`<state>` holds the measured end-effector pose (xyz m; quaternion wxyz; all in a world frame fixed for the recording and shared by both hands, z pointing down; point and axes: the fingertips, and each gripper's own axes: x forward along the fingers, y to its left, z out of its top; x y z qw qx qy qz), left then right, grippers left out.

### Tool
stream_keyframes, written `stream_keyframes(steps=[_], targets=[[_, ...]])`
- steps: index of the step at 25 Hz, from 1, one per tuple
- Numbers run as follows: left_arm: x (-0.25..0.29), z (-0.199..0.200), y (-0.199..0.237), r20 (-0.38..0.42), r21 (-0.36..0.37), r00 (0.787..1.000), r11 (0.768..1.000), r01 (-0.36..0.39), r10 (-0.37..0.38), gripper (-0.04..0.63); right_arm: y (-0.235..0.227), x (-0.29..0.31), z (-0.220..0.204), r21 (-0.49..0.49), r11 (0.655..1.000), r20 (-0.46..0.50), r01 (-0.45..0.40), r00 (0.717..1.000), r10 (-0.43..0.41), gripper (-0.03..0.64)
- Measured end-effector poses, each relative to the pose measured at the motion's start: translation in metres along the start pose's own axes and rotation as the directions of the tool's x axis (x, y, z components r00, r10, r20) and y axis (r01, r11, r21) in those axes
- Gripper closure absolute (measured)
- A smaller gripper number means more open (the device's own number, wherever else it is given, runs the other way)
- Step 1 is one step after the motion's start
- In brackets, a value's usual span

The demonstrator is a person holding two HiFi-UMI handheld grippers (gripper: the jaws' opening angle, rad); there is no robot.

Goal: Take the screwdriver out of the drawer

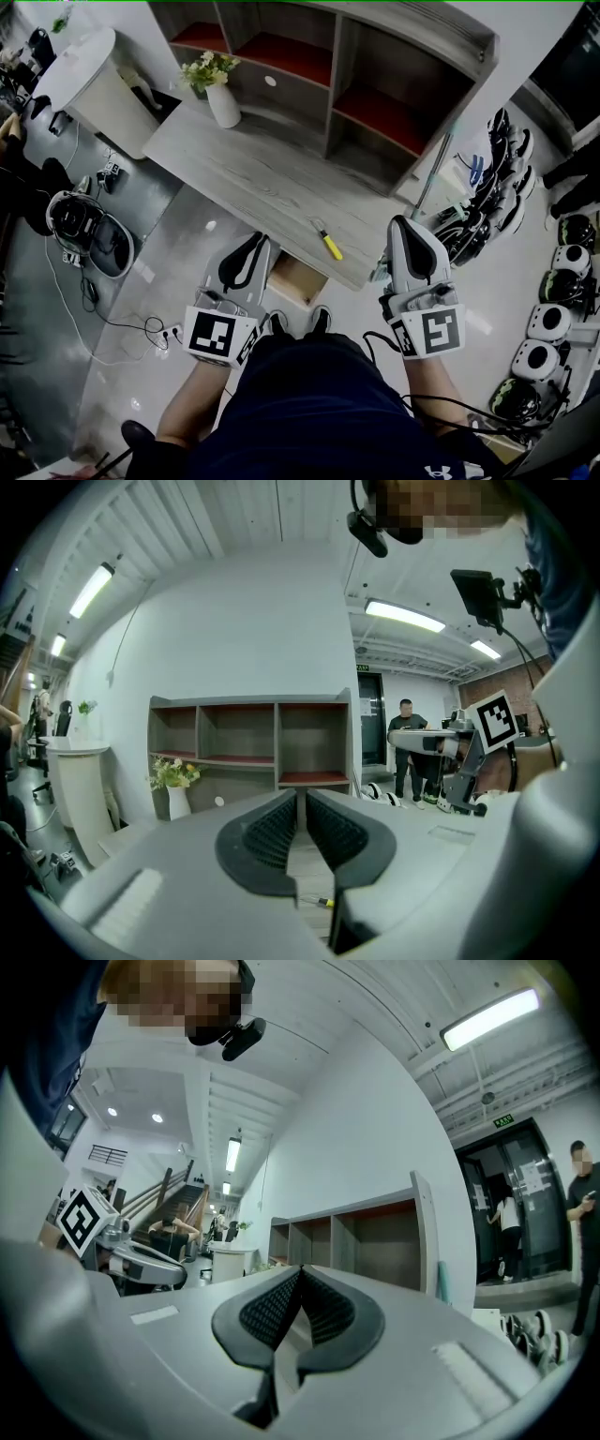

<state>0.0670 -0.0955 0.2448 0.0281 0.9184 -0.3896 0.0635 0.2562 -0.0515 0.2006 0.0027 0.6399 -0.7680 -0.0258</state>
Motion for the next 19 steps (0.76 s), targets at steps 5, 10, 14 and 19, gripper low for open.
stream_keyframes(steps=[5,10,14,19], targets=[[0.0005,-0.0045,0.0033,-0.007,-0.01,1.0,1.0,0.014,-0.014,0.563,0.0029,-0.0003,0.0,-0.003,1.0,-0.006,0.014,1.0,-0.014,0.611],[0.0009,-0.008,0.0037,-0.015,-0.013,1.0,1.0,0.021,-0.022,0.563,0.0036,-0.001,-0.0015,-0.006,1.0,-0.011,0.022,1.0,-0.022,0.611],[0.0036,-0.0087,0.0024,-0.022,-0.014,0.999,1.0,0.025,-0.026,0.563,0.002,0.0,-0.0017,-0.004,1.0,-0.013,0.025,1.0,-0.025,0.611],[0.0053,-0.0089,0.0001,-0.026,-0.014,0.999,1.0,0.025,-0.026,0.563,-0.0002,-0.0009,-0.0025,-0.007,1.0,-0.018,0.025,1.0,-0.025,0.611]])
